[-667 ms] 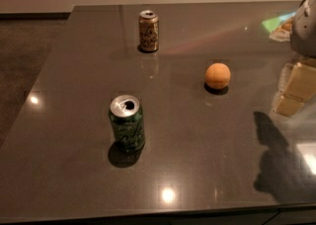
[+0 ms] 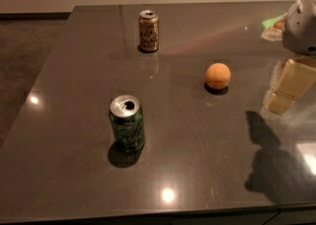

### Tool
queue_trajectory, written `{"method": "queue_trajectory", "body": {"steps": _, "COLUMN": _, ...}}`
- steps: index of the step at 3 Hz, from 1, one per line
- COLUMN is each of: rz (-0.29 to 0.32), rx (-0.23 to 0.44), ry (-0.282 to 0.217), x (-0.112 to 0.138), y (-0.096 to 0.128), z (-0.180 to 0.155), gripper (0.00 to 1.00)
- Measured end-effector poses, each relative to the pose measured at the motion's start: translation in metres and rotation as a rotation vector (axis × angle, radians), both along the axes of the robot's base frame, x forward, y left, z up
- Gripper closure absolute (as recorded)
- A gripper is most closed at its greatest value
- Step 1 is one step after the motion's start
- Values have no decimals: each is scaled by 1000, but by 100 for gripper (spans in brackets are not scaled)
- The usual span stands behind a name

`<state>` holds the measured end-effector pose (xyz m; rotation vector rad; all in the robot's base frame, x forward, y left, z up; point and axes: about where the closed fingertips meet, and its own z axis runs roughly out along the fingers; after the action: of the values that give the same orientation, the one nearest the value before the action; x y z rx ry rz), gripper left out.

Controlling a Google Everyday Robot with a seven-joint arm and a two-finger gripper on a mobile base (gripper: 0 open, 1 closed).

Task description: Move green can near orange can

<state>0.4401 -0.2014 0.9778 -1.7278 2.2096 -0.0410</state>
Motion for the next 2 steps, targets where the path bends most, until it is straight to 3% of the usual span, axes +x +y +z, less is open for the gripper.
{"method": "queue_trajectory", "body": {"steps": 2, "rz": 136, "rx": 246, "ry": 16, "x": -12, "y": 102, "z": 3, "gripper": 0}}
